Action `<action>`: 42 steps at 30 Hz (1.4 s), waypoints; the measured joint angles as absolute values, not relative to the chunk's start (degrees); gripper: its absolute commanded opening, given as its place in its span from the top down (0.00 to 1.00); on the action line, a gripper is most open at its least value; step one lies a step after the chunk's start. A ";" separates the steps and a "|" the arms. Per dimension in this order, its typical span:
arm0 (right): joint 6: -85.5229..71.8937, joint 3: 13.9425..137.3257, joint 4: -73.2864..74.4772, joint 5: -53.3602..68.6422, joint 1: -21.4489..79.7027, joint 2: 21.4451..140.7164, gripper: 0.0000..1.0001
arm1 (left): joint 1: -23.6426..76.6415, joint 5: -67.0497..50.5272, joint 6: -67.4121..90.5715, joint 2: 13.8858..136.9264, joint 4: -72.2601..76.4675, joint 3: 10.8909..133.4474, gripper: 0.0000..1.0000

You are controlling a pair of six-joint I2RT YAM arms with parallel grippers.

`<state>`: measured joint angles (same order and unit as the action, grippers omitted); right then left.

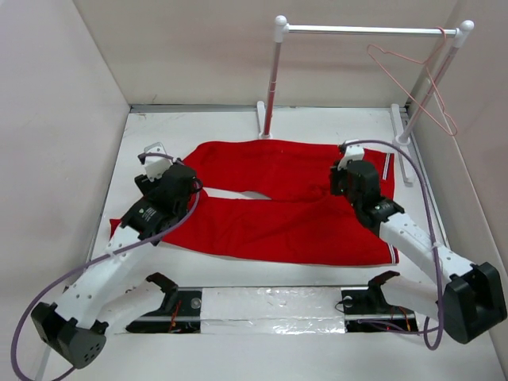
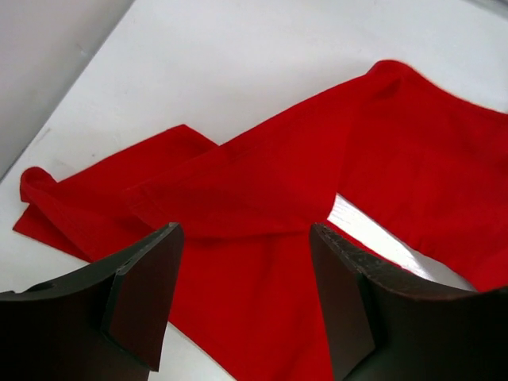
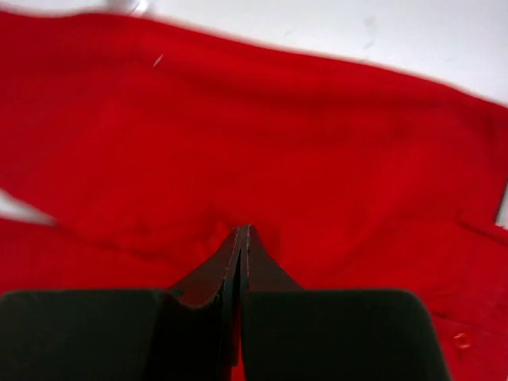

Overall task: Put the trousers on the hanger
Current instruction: Flatten out the trousers at the center of the board.

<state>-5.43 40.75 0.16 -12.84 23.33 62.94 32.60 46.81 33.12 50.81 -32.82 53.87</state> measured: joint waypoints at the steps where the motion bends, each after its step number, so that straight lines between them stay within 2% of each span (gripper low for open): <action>1: -5.50 39.66 0.25 -12.34 24.73 62.19 1.00 | 31.57 45.74 33.36 51.86 -32.62 53.58 0.40; 6: -6.13 36.51 0.60 -11.22 32.12 57.76 0.99 | 22.65 39.75 33.71 54.43 -32.12 51.16 0.40; 11: -6.37 36.36 -0.21 -10.94 38.33 56.86 0.95 | 9.23 30.13 35.55 50.72 -31.33 46.52 0.35; 16: -6.13 36.36 -0.69 -10.70 42.06 57.08 0.92 | -2.74 21.63 36.93 48.80 -29.74 42.52 0.22; 20: -5.10 36.05 -1.56 -9.85 43.35 57.54 0.91 | -4.16 16.34 37.87 47.72 -25.32 40.84 0.18; 27: -3.22 35.57 -3.84 -6.70 45.12 60.05 0.91 | -4.23 9.82 38.89 46.72 -19.49 36.16 0.27; 42: -1.67 34.68 -5.98 -2.92 46.22 61.14 0.92 | -4.23 15.88 46.85 45.89 -14.70 32.32 0.28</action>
